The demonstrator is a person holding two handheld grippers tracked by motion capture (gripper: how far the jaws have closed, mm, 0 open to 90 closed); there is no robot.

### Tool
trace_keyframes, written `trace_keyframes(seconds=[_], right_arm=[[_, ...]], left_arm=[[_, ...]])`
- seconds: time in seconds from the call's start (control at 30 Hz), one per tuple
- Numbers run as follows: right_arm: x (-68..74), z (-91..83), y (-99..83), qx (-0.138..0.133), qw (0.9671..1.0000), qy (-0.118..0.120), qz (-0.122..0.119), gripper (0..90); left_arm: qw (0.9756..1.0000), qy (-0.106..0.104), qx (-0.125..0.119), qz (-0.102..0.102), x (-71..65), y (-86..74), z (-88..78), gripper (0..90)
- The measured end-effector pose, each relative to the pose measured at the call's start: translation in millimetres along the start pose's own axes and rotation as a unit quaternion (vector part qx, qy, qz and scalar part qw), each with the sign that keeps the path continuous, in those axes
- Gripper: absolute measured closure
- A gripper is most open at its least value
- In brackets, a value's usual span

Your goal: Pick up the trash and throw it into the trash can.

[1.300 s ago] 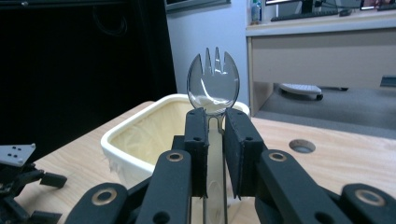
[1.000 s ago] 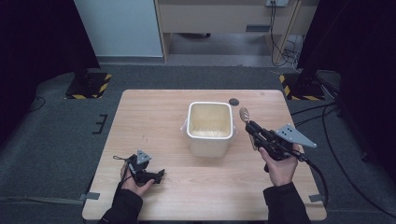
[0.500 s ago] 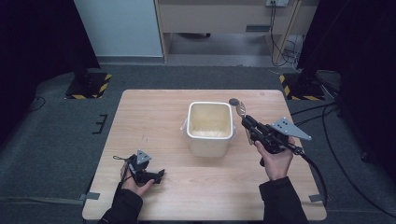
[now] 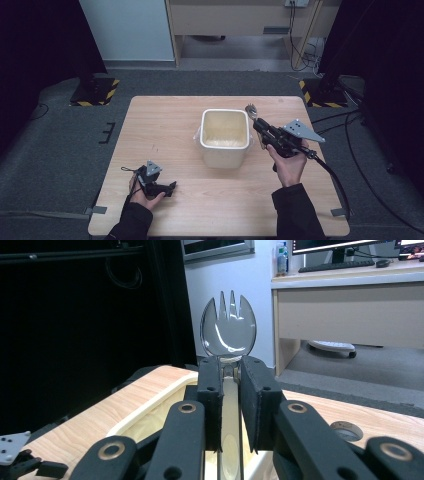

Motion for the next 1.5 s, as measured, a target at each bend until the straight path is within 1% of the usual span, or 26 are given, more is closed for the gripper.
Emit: trace_keyframes(seconds=[0.2, 0.33, 0.4, 0.53, 0.87, 1.03, 1.13, 1.27, 1.5], right_arm=[[1.8, 9.5, -1.7, -0.001, 1.0, 0.004, 0.001, 79.6], [2.4, 16.3, -2.9, -0.004, 1.0, 0.004, 0.006, 79.7], [2.4, 19.8, -4.6, -0.005, 0.9999, 0.004, 0.013, 79.7], [0.9, 25.9, -10.5, -0.002, 0.9999, -0.001, 0.015, 79.7], [-1.5, 40.7, -25.5, 0.006, 0.9998, -0.002, 0.02, 79.7], [-0.4, 46.6, -32.9, 0.008, 0.9996, -0.003, 0.027, 79.7], [-0.5, 49.6, -36.0, 0.01, 0.9996, -0.002, 0.025, 79.7], [0.0, 53.8, -39.0, 0.006, 0.9995, 0.0, 0.029, 79.7], [-1.3, 60.8, -49.2, 0.016, 0.9995, -0.001, 0.028, 79.6]], left_arm=[[1.0, 0.0, 0.0, 0.0, 0.0, 0.0, 0.0, 0.0], [1.0, 0.0, 0.0, 0.0, 0.0, 0.0, 0.0, 0.0], [1.0, 0.0, 0.0, 0.0, 0.0, 0.0, 0.0, 0.0], [1.0, 0.0, 0.0, 0.0, 0.0, 0.0, 0.0, 0.0], [1.0, 0.0, 0.0, 0.0, 0.1, 0.2, 0.2, 0.0], [1.0, 0.0, 0.0, 0.0, 0.0, 0.1, 0.2, 0.0], [1.0, 0.0, 0.0, 0.0, 0.0, 0.1, 0.2, 0.0], [1.0, -0.001, 0.0, 0.0, 0.1, 0.2, 0.2, 0.0], [1.0, 0.0, 0.0, 0.0, 0.1, 0.2, 0.2, 0.0]])
Point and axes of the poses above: each handheld gripper's, and its own axes: z roughly forward along the jaws, y roughly out of its top, x roughly to its left, the point moved 3 cm from there along z, roughly forward along the jaws, and after that the axes turned 14 degrees about -x, right-handed, at the moved point
